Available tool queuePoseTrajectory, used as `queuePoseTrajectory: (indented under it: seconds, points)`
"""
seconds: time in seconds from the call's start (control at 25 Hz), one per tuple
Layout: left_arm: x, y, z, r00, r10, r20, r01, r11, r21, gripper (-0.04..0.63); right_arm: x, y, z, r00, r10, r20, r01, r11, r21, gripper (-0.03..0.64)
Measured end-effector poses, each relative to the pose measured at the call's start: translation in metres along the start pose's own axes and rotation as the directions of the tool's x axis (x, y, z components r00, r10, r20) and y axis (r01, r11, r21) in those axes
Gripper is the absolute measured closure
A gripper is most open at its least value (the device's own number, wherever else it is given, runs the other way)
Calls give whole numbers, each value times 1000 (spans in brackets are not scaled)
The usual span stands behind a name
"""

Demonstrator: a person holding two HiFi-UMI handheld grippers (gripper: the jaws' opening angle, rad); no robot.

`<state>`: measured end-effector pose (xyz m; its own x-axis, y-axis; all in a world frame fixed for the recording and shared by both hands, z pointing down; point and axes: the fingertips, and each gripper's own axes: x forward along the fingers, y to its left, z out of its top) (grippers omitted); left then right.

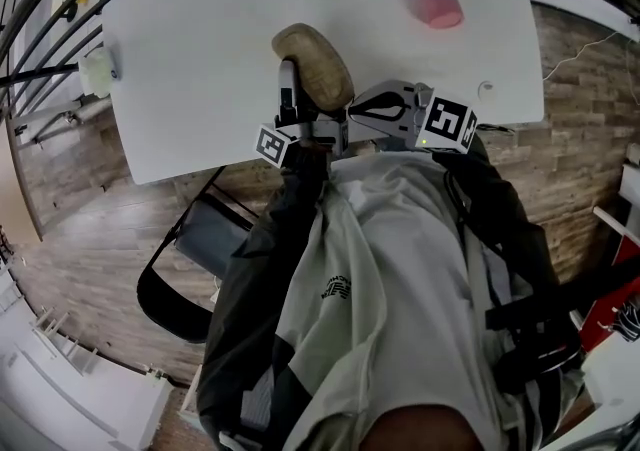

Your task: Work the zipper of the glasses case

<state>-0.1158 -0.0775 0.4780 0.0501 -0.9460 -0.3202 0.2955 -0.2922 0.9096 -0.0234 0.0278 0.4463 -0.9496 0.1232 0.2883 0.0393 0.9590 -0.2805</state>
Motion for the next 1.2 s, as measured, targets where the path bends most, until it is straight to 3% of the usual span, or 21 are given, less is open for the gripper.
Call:
queuePoseTrajectory:
  seconds: [0.08,0.2,0.28,0.4,0.48,0.56,0.64,0.84,0.92,1.0,1.08,1.2]
  points:
    - [0,-7,6,999,-26,24,26,1000,-7,295,5,9,5,1000,6,16,-6,1000,-1,620]
    - [8,-11,2,999,-32,-19,32,999,-6,295,14,15,7,1000,-6,14,7,1000,-21,620]
    - [7,-8,4,999,-21,-37,21,1000,-11,295,19,11,3,999,17,36,-18,1000,17,620]
    - [3,4,-1,992,14,-126,-14,1000,4,295,17,8,-6,986,65,151,-92,979,181,620]
    - [0,19,-1,980,73,-184,-70,997,24,295,5,-2,-16,974,25,224,-99,940,326,620]
    - [-5,38,1,958,163,-234,-152,986,66,295,-10,-19,-31,965,-64,255,-56,898,437,618]
    - [-10,54,-4,923,258,-284,-230,965,130,295,-25,-34,-45,957,-140,253,-5,867,498,618]
    - [-15,78,-16,856,386,-344,-315,917,245,295,-35,-49,-77,972,-165,168,41,821,569,618]
    - [-14,79,-14,853,402,-332,-324,908,266,295,-41,-47,-85,973,-154,172,15,786,618,576]
    - [-11,80,-4,864,405,-300,-337,907,253,295,-51,-47,-94,971,-167,171,15,756,655,441]
    - [-8,82,-1,851,406,-333,-344,910,232,295,-65,-54,-96,952,-226,206,32,744,667,440]
    - [-8,88,-17,768,452,-454,-366,891,268,295,-80,-68,-85,907,-304,292,30,738,675,440]
